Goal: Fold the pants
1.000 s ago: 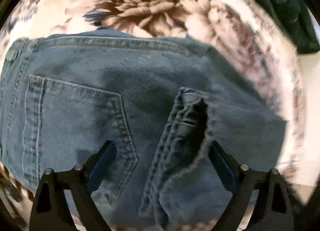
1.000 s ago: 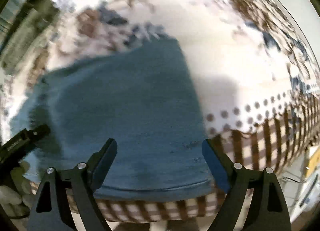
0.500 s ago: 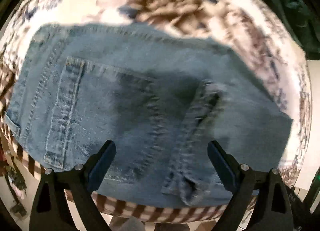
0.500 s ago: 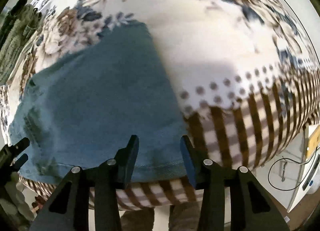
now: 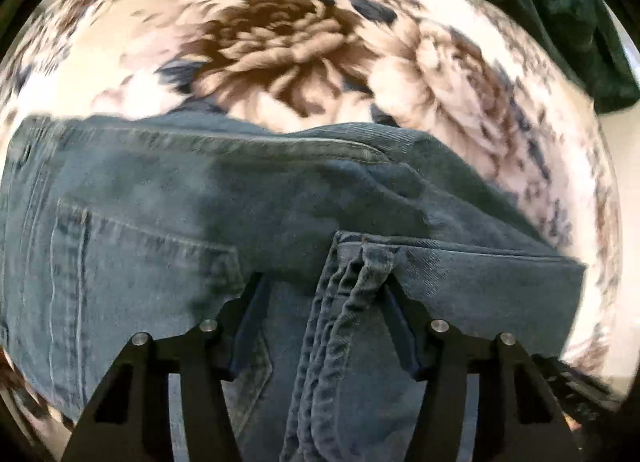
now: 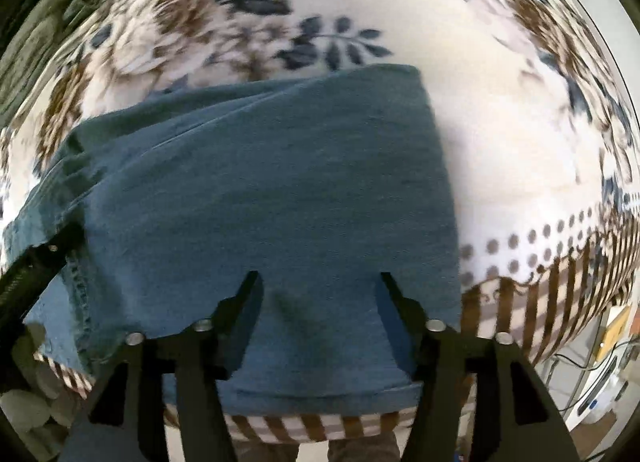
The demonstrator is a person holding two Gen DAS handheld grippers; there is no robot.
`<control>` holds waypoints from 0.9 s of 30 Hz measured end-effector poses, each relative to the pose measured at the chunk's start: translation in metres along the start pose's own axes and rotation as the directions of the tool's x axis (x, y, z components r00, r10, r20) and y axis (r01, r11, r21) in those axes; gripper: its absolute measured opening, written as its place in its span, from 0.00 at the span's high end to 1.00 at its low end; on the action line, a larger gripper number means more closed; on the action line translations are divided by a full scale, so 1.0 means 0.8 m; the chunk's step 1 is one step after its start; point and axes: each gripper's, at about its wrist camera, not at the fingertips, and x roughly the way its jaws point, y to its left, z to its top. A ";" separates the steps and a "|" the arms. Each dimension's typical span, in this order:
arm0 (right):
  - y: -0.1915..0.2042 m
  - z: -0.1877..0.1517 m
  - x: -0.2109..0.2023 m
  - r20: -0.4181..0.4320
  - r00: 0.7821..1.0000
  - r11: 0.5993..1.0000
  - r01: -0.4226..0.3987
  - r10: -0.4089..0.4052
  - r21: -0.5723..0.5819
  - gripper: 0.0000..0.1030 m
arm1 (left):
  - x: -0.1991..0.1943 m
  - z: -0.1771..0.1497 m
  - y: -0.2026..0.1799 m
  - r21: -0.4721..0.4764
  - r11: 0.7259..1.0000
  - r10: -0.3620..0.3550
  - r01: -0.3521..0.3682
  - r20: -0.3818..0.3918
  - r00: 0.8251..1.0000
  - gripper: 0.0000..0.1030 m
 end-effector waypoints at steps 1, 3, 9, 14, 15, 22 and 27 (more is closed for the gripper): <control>0.011 0.000 -0.004 0.000 1.000 1.000 -0.009 0.009 -0.012 0.31 | -0.013 -0.004 0.013 -0.049 0.998 -0.037 0.037 0.007 0.999 0.46; 0.022 -0.003 -0.016 0.001 1.000 0.999 -0.027 0.027 -0.023 0.30 | -0.046 -0.017 0.046 -0.162 0.977 -0.136 0.139 0.030 0.990 0.37; 0.072 -0.010 -0.040 0.002 1.000 0.996 -0.018 0.018 -0.092 0.30 | -0.132 -0.072 0.173 -0.418 0.886 -0.136 0.201 0.181 0.974 0.19; 0.125 -0.002 -0.022 -0.012 0.999 0.991 0.032 -0.034 -0.130 0.30 | -0.124 -0.127 0.306 -0.694 0.675 -0.068 0.250 0.279 0.958 0.20; 0.133 0.001 -0.020 -0.016 0.999 0.991 0.039 -0.042 -0.127 0.30 | -0.115 -0.130 0.319 -0.708 0.658 -0.065 0.256 0.285 0.956 0.22; 0.201 0.020 0.003 -0.014 0.998 0.990 0.053 -0.056 -0.127 0.30 | -0.063 -0.111 0.374 -0.751 0.563 -0.103 0.344 0.350 0.931 0.42; 0.232 0.027 0.012 -0.019 0.998 0.991 0.050 -0.053 -0.120 0.30 | -0.074 -0.101 0.370 -0.706 0.607 -0.090 0.365 0.395 0.914 0.71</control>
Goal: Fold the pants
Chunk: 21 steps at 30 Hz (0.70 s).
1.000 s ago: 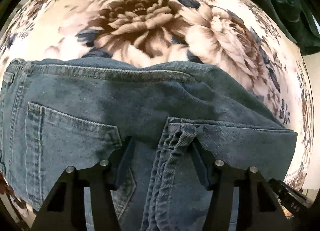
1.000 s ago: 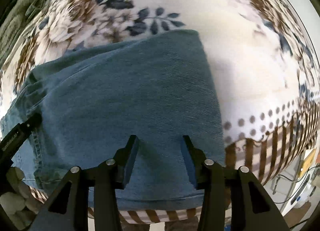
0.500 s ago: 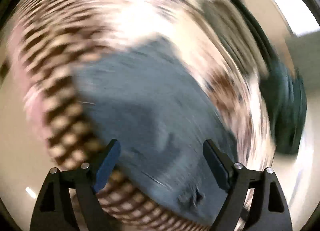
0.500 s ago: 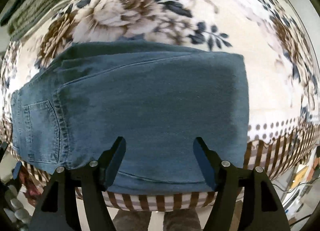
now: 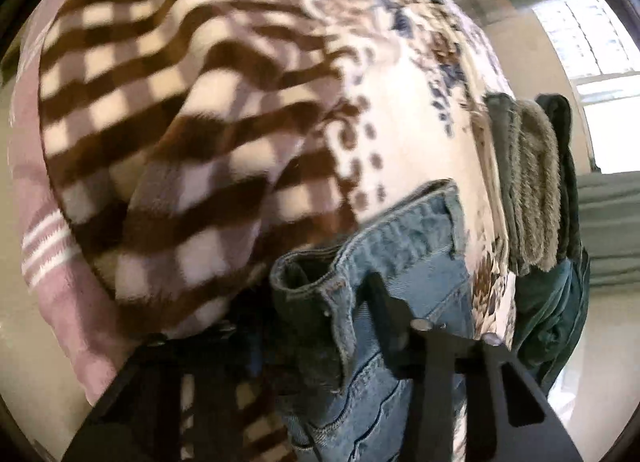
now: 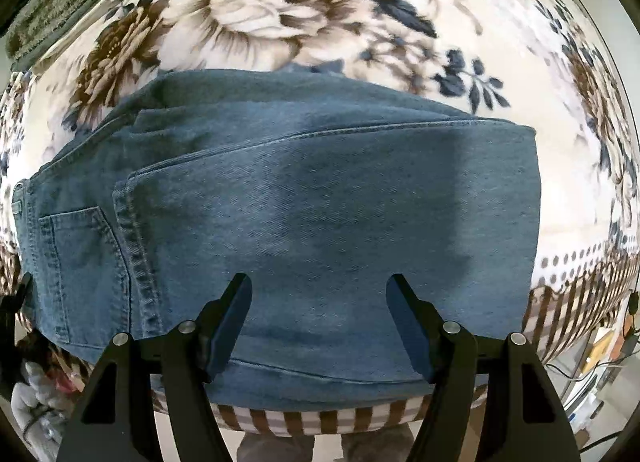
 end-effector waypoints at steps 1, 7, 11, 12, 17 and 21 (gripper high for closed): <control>0.005 0.000 0.000 0.007 1.000 1.000 -0.001 0.001 -0.001 0.30 | -0.006 -0.002 -0.007 0.028 1.000 0.005 -0.005 0.013 1.000 0.75; 0.000 -0.009 -0.020 0.053 0.998 0.999 -0.030 0.031 -0.015 0.30 | -0.066 -0.033 -0.082 0.236 0.969 -0.096 0.069 0.104 0.990 0.81; -0.039 -0.020 -0.037 0.079 0.994 0.997 -0.071 0.070 0.001 0.30 | -0.101 -0.073 -0.156 0.379 0.913 -0.200 0.151 0.095 0.975 0.82; -0.049 -0.022 -0.043 0.086 0.993 0.997 -0.077 0.076 0.005 0.30 | -0.108 -0.088 -0.176 0.417 0.893 -0.225 0.171 0.084 0.971 0.82; -0.135 -0.032 -0.079 0.140 0.986 0.994 -0.101 0.093 0.051 0.30 | -0.131 -0.192 -0.275 0.597 0.763 -0.304 0.248 -0.007 0.953 0.82; -0.261 -0.049 -0.092 0.161 0.985 0.988 -0.087 0.065 0.129 0.30 | -0.118 -0.296 -0.328 0.657 0.681 -0.306 0.323 -0.145 0.941 0.82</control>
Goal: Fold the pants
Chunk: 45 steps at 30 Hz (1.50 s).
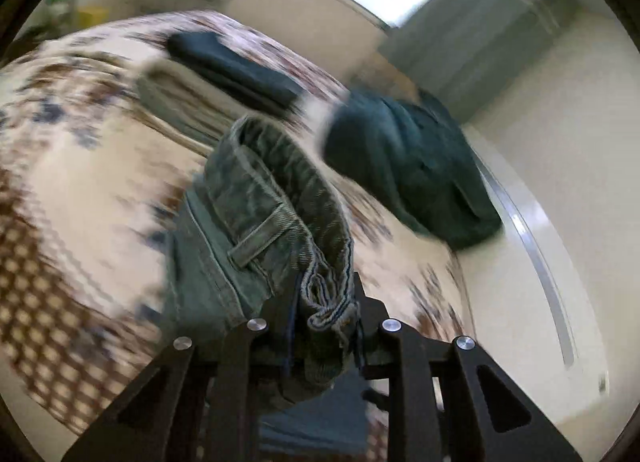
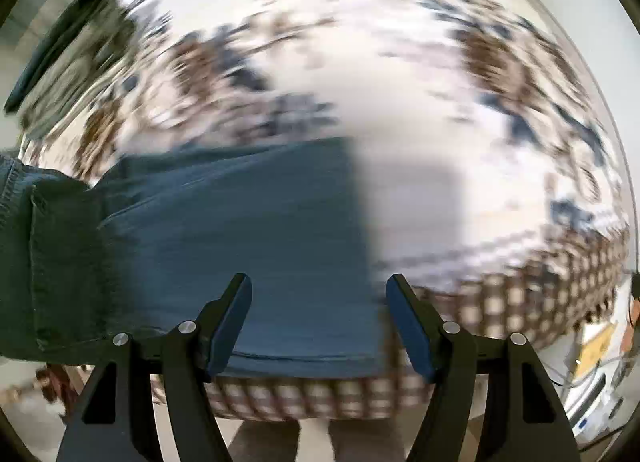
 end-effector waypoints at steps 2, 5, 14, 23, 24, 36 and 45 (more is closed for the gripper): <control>-0.058 -0.008 -0.012 -0.001 1.000 0.999 0.006 -0.006 0.037 0.30 | 0.031 -0.031 -0.045 0.044 0.998 -0.036 0.038 -0.065 0.997 0.82; -0.125 -0.010 0.000 -0.022 1.000 0.995 0.006 -0.004 0.100 0.30 | 0.084 -0.080 -0.086 0.090 0.994 -0.047 0.063 -0.172 0.984 0.82; -0.217 -0.006 0.024 -0.043 0.985 0.967 -0.152 0.164 0.202 0.19 | 0.219 -0.193 -0.113 0.167 0.986 0.102 -0.016 -0.524 0.845 0.76; -0.143 0.037 0.053 -0.089 0.885 0.887 -0.447 0.458 0.115 0.16 | 0.138 -0.116 -0.119 0.288 0.947 0.249 -0.142 -0.382 0.890 0.25; -0.132 0.042 0.060 -0.090 0.882 0.886 -0.453 0.462 0.104 0.16 | 0.136 -0.105 -0.104 0.306 0.932 0.298 -0.191 -0.355 0.886 0.24; -0.058 0.035 0.049 0.095 0.953 0.958 -0.286 0.288 -0.035 0.92 | 0.140 -0.040 0.066 0.269 0.805 0.591 -0.528 -0.308 0.745 0.24; -0.176 0.025 -0.002 0.109 0.966 0.964 -0.245 0.233 0.108 0.92 | 0.154 -0.019 0.080 0.149 0.869 0.492 -0.472 -0.368 0.789 0.24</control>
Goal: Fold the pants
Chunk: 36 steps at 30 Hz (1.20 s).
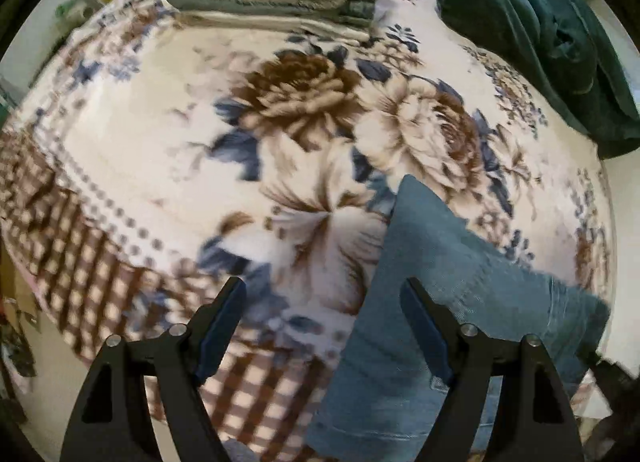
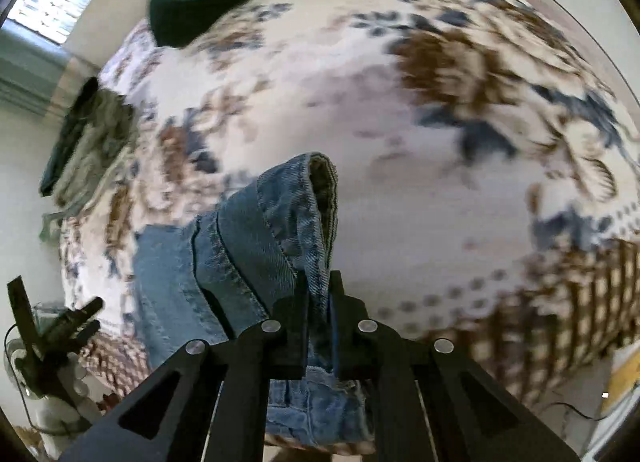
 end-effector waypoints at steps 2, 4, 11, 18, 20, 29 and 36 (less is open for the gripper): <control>-0.027 0.002 0.015 -0.036 0.999 0.999 0.033 -0.032 0.032 0.91 | 0.014 0.006 -0.010 -0.018 0.998 -0.058 0.058 -0.030 0.998 0.24; -0.043 0.006 0.038 -0.095 0.995 0.999 0.028 -0.025 0.035 0.87 | 0.033 0.013 -0.022 -0.026 0.995 -0.100 0.099 -0.062 0.993 0.24; -0.090 0.015 0.057 -0.120 0.984 0.970 -0.103 0.132 0.222 0.30 | 0.127 0.046 -0.063 -0.124 0.967 -0.240 0.222 -0.169 0.956 0.28; -0.084 0.035 0.096 -0.107 0.976 0.960 -0.162 0.190 0.227 0.88 | 0.138 0.068 -0.068 -0.075 0.958 -0.284 0.277 -0.119 0.951 0.88; -0.070 0.041 0.086 -0.068 0.989 0.976 -0.116 0.130 0.183 0.92 | 0.144 0.070 -0.056 -0.096 0.959 -0.277 0.267 -0.121 0.953 0.88; -0.076 0.032 0.062 -0.154 0.982 0.981 -0.076 0.105 0.179 0.50 | 0.122 0.072 -0.053 -0.071 0.963 -0.268 0.260 -0.134 0.954 0.81; -0.119 -0.094 0.040 -0.165 0.938 0.851 -0.192 0.306 0.488 0.48 | 0.054 0.012 -0.030 -0.073 0.956 -0.289 0.283 -0.097 0.952 0.07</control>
